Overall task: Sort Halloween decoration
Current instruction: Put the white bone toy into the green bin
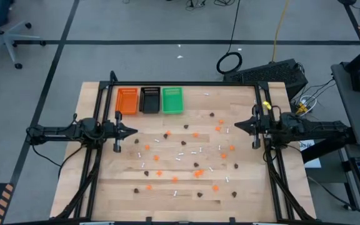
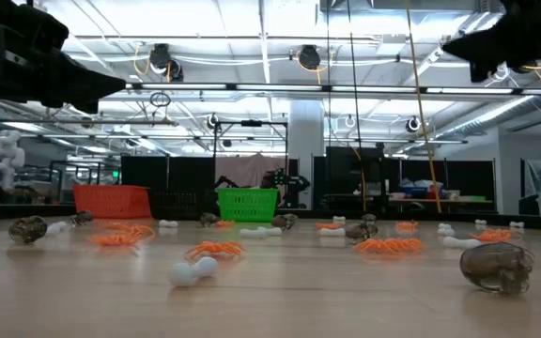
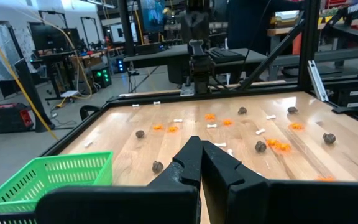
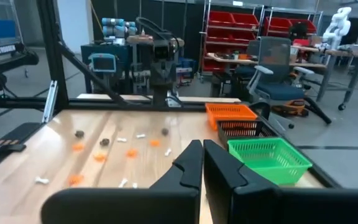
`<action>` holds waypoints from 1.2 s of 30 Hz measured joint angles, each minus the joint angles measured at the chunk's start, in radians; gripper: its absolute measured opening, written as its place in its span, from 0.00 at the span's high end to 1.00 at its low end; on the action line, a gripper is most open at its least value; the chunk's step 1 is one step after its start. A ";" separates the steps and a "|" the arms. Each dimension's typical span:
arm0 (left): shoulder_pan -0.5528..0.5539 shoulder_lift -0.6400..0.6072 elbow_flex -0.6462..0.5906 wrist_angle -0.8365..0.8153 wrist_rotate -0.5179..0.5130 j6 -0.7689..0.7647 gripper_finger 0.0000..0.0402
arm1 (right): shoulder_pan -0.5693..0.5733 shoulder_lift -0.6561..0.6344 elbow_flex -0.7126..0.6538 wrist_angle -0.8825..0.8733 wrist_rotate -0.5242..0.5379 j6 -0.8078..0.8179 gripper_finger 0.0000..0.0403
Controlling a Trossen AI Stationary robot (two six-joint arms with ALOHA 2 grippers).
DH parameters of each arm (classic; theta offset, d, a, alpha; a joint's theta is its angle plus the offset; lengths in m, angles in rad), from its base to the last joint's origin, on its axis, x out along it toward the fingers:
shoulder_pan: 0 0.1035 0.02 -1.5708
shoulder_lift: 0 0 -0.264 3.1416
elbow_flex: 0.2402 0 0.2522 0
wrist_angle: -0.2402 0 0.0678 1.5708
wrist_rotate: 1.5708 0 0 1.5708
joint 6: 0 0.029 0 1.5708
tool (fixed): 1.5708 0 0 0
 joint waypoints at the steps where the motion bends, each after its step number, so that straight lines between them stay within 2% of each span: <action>1: 0.000 0.000 0.000 0.000 0.000 0.000 0.97 | 0.000 0.029 0.038 -0.020 0.000 -0.002 1.00; 10: 0.000 0.000 0.000 0.010 0.000 0.000 0.97 | 0.000 0.329 0.386 -0.198 0.000 -0.030 1.00; 17: 0.000 0.000 0.000 0.014 0.000 -0.005 0.97 | 0.000 0.542 0.649 -0.464 0.074 0.023 1.00; 20: 0.000 0.000 0.000 0.009 0.000 -0.005 0.97 | 0.000 0.613 0.722 -0.552 0.076 0.058 1.00; 26: 0.000 0.000 0.000 0.010 -0.001 -0.007 0.97 | 0.000 0.686 0.741 -0.617 0.076 0.076 1.00; 30: 0.000 0.000 0.005 0.025 -0.040 -0.075 0.97 | 0.000 0.726 0.719 -0.653 0.076 0.091 1.00; 36: 0.000 0.033 0.122 -0.048 -0.120 -0.084 0.97 | 0.000 0.773 0.643 -0.626 0.116 0.086 1.00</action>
